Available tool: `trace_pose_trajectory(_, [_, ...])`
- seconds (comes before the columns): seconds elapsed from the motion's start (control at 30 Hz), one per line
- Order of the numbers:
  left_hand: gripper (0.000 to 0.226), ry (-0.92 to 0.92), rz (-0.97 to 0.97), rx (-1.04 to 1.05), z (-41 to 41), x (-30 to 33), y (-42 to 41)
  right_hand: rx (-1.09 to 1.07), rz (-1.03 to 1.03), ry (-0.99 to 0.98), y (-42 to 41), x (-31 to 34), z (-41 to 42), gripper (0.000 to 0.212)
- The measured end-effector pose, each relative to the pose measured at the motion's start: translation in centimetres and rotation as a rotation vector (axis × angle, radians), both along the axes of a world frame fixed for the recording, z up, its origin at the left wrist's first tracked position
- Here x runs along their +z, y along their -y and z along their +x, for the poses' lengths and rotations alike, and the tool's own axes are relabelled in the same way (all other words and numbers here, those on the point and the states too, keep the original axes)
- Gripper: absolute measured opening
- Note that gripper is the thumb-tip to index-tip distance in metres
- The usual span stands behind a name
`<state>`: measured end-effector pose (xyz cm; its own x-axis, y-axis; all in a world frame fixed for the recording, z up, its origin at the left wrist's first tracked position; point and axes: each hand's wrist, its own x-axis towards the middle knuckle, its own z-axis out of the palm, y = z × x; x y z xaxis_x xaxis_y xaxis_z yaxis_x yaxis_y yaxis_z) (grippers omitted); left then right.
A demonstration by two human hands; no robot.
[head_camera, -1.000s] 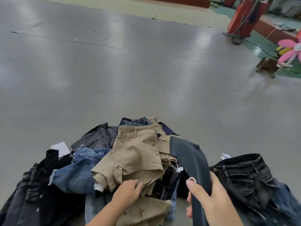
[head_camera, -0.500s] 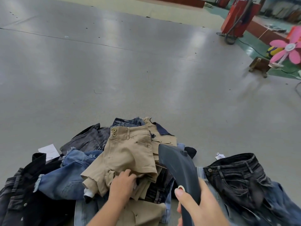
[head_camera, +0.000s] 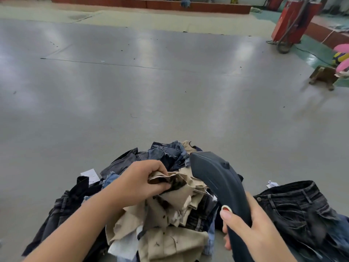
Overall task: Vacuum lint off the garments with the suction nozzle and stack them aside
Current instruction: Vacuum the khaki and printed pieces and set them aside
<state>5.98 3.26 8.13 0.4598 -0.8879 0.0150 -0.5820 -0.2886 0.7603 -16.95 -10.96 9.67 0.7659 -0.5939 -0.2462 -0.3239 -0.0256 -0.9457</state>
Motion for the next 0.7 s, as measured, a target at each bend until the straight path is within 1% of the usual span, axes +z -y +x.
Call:
trace_pose_trajectory(0.07, [0.026,0.045,0.026,0.096,-1.2,-0.3,-0.7,0.037,0.005,-0.027,-0.5,-0.2,-0.1,0.024])
trace_pose_trajectory(0.13, [0.030,0.090,0.039,0.178,-2.1,-1.5,-1.3,0.064,0.009,-0.045,-0.9,-0.7,0.0,0.029])
trace_pose_trajectory(0.23, [0.033,0.043,0.012,0.206,-2.5,-3.3,-2.2,0.151,-0.009,-0.093,-1.0,-1.1,0.0,0.037])
trace_pose_trajectory(0.33, [0.027,0.053,-0.004,0.191,-2.0,-4.3,-2.1,0.236,-0.026,-0.167,-0.7,-1.3,-0.2,0.040])
trace_pose_trajectory(0.43, [0.020,0.143,-0.034,0.232,-1.5,-4.9,-1.8,0.223,-0.015,-0.224,-0.5,-1.2,-0.1,0.036])
trace_pose_trajectory(0.5, [0.022,0.220,-0.034,0.303,-1.4,-5.4,-1.7,0.186,0.063,-0.200,-0.8,-1.1,0.2,0.043])
trace_pose_trajectory(0.57, [0.026,0.266,-0.004,0.381,-1.6,-5.9,-1.4,0.177,0.199,-0.168,-1.2,-1.3,0.5,0.049])
trace_pose_trajectory(0.63, [0.028,0.269,0.016,0.417,-2.1,-6.2,-1.1,0.164,0.318,-0.162,-1.7,-1.5,0.9,0.046])
trace_pose_trajectory(0.7, [0.024,0.270,0.008,0.399,-2.5,-6.3,-0.9,0.170,0.417,-0.138,-2.2,-1.6,1.4,0.045])
